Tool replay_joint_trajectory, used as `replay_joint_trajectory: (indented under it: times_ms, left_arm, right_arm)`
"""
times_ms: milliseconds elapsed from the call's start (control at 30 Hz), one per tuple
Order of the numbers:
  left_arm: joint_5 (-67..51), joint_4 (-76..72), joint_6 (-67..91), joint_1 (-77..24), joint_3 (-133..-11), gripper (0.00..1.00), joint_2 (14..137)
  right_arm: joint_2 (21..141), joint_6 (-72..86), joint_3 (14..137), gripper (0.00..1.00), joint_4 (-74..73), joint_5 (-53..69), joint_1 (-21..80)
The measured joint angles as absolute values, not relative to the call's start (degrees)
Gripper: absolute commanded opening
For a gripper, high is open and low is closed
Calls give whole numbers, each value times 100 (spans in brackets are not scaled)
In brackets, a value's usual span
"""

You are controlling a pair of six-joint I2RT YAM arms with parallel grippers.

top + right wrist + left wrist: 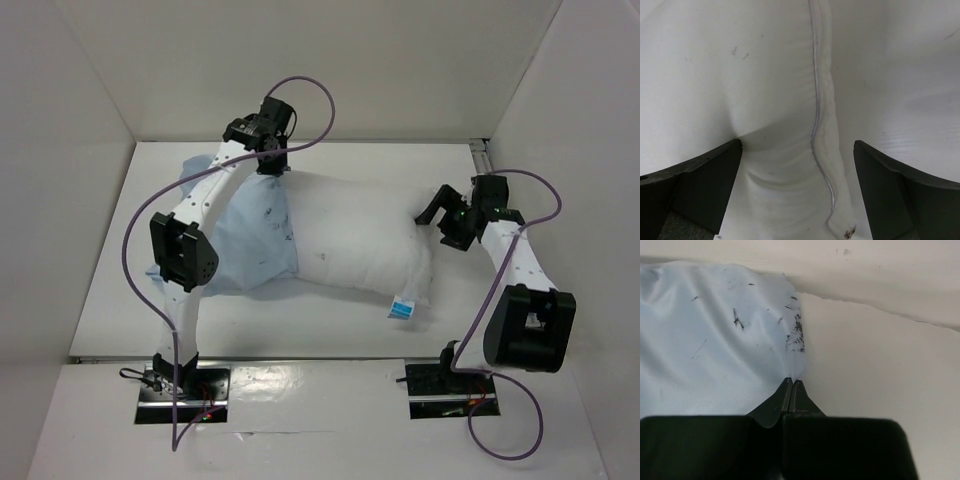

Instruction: Put the pillow into the pillowcase

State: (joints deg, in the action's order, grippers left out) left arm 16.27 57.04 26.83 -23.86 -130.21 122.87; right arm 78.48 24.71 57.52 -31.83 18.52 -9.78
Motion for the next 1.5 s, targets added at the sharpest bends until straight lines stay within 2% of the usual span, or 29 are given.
replay_joint_trajectory:
  times_ms: [100, 133, 200, 233, 267, 300, 333, 533, 633, 733, 833, 933, 1067, 1100, 1133, 1167, 1200, 1233, 1267, 1333, 1400, 1500]
  left_arm:
    - [1317, 5605, 2534, -2379, -13010, 0, 12274]
    - [1155, 5516, 2486, -2383, -12982, 0, 12254]
    - [814, 5271, 2357, -2423, -12849, 0, 12167]
    - [646, 5212, 2274, -2473, -12864, 0, 12160]
    - [464, 5164, 2237, -2541, -12932, 0, 12164]
    - [292, 5146, 2198, -2639, -13052, 0, 12189]
    - [139, 5151, 2112, -2764, -13196, 0, 12215]
    - [-362, 5096, 1874, -3428, -13898, 0, 12127]
    - [-497, 4873, 1865, -3573, -13900, 0, 11821]
    - [-735, 4578, 1999, -3618, -13882, 0, 11507]
    - [-950, 4447, 2132, -3636, -13847, 0, 11397]
    - [-1103, 4456, 2292, -3642, -13843, 0, 11721]
    - [-1210, 4536, 2418, -3645, -13616, 0, 12361]
    - [-1201, 4534, 2418, -3645, -13517, 5, 12473]
    - [-1188, 4543, 2416, -3645, -13454, 16, 12540]
    - [-1179, 4569, 2412, -3645, -13434, 46, 12573]
    - [-1186, 4580, 2375, -3642, -13437, 61, 12578]
    - [-1225, 4582, 2390, -3642, -13496, 75, 12571]
    - [-1236, 4554, 2364, -3642, -13590, 84, 12551]
    - [-1184, 4534, 2265, -3632, -13677, 100, 12446]
    - [-1149, 4578, 2220, -3627, -13688, 100, 12215]
    - [-711, 4626, 2108, -3667, -13463, 97, 11507]
  right_arm:
    - [7975, 2539, 5572, 98, -2783, 2121, -952]
    - [8066, 2611, 5483, 91, -2582, 2252, -891]
    - [8270, 2788, 5293, 64, -2091, 2495, -626]
    - [8337, 2915, 5236, 22, -1876, 2593, -464]
    - [8390, 3046, 5210, 6, -1658, 2655, -255]
    - [8418, 3177, 5238, 0, -1505, 2696, -43]
    - [8423, 3249, 5308, 0, -1411, 2740, 134]
    - [8119, 3310, 6696, 0, -1815, 2565, 486]
    - [7596, 3253, 7347, 0, -1876, 2283, 427]
    - [6936, 3262, 7426, 0, -1699, 2027, 482]
    - [6370, 3393, 6875, 0, -1350, 1817, 626]
    - [5986, 3570, 5763, 0, -963, 1610, 738]
    - [6309, 3778, 4403, 0, -1135, 1420, 755]
    - [6434, 3848, 4086, 0, -1304, 1417, 760]
    - [6453, 3905, 3894, 0, -1439, 1422, 764]
    - [6403, 3972, 3721, 0, -1581, 1441, 781]
    - [6324, 4023, 3649, 1, -1662, 1474, 812]
    - [6222, 4051, 3640, 9, -1726, 1511, 851]
    - [6119, 4066, 3653, 38, -1737, 1553, 882]
    - [6020, 4075, 3844, 71, -1870, 1627, 930]
    - [6055, 3968, 4143, 89, -2040, 1660, 958]
    - [6101, 3758, 4711, 98, -2283, 1568, 965]
